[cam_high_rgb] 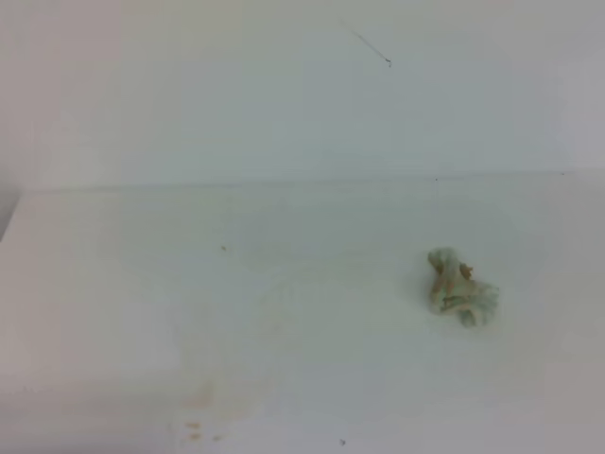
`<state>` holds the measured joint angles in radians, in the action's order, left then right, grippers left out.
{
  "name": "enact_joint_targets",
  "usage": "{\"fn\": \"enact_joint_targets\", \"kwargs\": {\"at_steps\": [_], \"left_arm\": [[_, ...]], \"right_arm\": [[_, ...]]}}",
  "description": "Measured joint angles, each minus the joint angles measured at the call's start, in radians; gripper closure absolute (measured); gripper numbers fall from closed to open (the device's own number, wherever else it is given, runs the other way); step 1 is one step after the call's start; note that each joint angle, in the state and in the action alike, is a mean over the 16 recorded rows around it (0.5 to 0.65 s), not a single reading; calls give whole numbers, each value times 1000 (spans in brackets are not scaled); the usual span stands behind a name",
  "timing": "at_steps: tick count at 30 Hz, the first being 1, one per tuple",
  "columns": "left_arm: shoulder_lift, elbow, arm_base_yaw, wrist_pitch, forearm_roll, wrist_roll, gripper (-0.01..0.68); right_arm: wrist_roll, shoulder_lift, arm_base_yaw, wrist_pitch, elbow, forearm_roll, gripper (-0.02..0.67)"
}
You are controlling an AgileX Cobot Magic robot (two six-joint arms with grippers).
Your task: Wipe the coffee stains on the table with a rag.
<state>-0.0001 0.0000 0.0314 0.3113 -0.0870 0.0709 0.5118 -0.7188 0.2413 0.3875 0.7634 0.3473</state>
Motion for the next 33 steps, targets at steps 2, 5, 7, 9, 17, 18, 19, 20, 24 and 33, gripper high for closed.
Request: {"fn": "enact_joint_targets", "kwargs": {"at_steps": [2, 5, 7, 9, 17, 18, 19, 20, 24, 33], "left_arm": [[0, 0, 0, 0, 0, 0, 675], [0, 0, 0, 0, 0, 0, 675], [0, 0, 0, 0, 0, 0, 675], [0, 0, 0, 0, 0, 0, 675], [0, 0, 0, 0, 0, 0, 675], [0, 0, 0, 0, 0, 0, 675], [0, 0, 0, 0, 0, 0, 675], [0, 0, 0, 0, 0, 0, 675], [0, 0, 0, 0, 0, 0, 675], [0, 0, 0, 0, 0, 0, 675]], "right_arm": [[-22, 58, 0, -52, -88, -10, 647], [-34, 111, 0, -120, -200, -11, 647], [-38, 136, 0, -161, -265, -11, 647], [-39, 149, 0, -191, -317, -10, 647], [-40, 157, 0, -236, -414, -7, 647], [-40, 157, 0, -236, -416, -7, 647], [-40, 157, 0, -236, -418, -7, 647], [-40, 157, 0, -233, -418, -7, 647], [-40, 160, 0, -225, -418, -7, 647], [-39, 231, -1, -205, -424, -7, 647]]}}
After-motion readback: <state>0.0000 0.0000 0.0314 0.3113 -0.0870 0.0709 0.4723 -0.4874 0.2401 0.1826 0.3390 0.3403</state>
